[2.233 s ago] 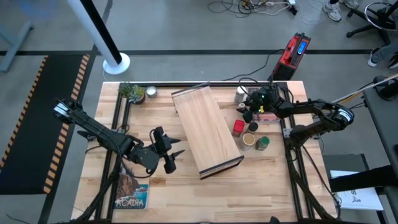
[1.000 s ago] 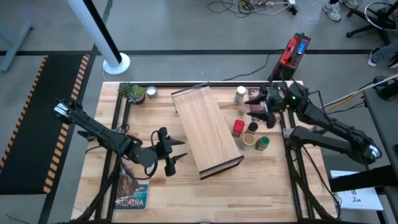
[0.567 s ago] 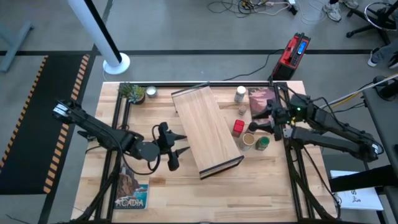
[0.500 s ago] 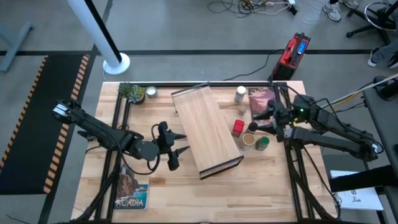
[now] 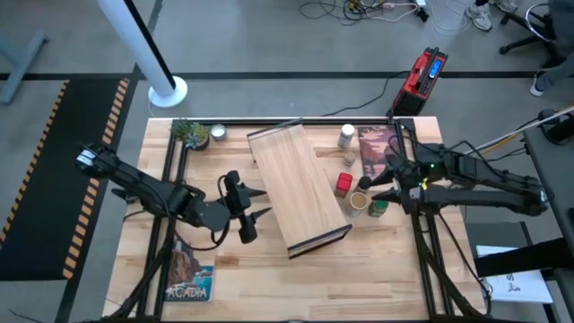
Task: Shelf spices
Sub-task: Put the green seasoning bottle on the shelf
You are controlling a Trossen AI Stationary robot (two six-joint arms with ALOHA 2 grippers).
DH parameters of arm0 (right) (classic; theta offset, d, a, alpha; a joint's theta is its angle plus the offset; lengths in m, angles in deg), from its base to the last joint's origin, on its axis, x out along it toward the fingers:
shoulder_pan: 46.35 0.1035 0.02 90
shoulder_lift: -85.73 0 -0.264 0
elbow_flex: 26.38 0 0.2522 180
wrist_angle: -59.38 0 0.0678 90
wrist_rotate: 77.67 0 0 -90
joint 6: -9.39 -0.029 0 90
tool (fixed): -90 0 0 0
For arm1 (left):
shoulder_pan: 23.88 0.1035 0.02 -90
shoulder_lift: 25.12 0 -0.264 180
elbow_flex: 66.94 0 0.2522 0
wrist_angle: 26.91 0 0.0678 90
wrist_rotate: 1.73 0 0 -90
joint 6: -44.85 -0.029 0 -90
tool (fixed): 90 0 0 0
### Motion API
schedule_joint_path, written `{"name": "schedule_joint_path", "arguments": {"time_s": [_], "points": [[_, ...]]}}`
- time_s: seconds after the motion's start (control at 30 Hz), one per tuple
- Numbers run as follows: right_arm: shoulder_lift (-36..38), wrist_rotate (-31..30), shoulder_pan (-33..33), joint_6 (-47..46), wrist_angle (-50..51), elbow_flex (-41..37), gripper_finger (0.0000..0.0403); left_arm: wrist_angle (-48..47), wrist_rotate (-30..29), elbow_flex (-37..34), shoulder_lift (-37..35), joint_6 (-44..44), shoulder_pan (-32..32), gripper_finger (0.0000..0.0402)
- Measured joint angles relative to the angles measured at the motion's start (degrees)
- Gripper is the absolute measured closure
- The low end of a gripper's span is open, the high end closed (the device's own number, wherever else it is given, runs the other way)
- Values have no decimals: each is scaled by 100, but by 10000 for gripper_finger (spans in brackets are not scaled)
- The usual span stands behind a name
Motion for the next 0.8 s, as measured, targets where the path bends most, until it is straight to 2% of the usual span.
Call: {"name": "schedule_joint_path", "arguments": {"time_s": [0.13, 0.37, 0.57, 0.8], "points": [[-224, -390, 399, -81, 520, 455, 185, -360, -77, 83, 0, -3, 0, 198], [-880, -1941, 1189, -482, 1938, 1064, 185, -526, -439, 92, 0, 18, 0, 198], [-1647, -2265, 1878, -869, 2128, 1265, 185, -556, -449, 92, 0, 56, 6, 198], [-2557, -2754, 2511, -1590, 3126, 1789, 185, -362, -389, 94, 0, 204, 161, 198]]}}
